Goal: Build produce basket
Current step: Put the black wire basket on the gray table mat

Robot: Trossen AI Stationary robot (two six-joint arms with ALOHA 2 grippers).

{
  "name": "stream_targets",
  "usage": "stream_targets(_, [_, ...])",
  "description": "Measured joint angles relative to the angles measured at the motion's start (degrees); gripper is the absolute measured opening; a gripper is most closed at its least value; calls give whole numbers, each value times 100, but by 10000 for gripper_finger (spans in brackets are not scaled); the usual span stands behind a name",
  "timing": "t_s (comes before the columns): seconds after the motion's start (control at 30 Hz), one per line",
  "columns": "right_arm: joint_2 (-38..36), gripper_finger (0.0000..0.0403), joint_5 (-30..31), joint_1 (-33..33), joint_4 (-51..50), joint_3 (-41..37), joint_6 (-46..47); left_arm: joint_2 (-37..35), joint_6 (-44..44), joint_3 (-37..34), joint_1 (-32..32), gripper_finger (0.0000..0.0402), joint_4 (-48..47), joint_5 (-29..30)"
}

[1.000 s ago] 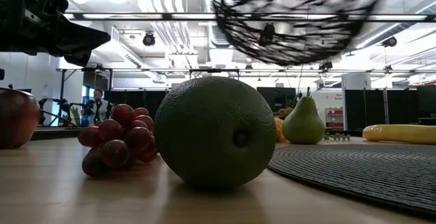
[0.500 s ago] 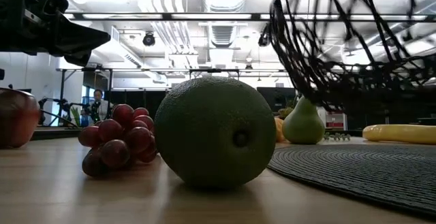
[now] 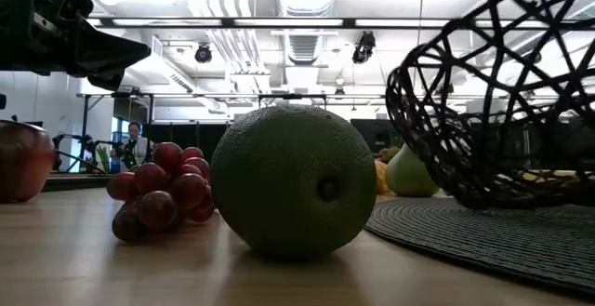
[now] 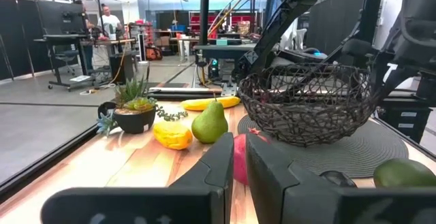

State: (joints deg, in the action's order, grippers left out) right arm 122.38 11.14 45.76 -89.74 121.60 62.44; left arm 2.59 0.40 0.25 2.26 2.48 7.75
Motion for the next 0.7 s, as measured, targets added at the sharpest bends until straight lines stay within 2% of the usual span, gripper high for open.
stream_targets(0.5, [-49,50,-112,117,163,0,14,0,0,0,0,22,0,-1])
stream_targets(0.7, [-55,93,-233,140,242,0,-37,2,0,0,-1,22,0,-1])
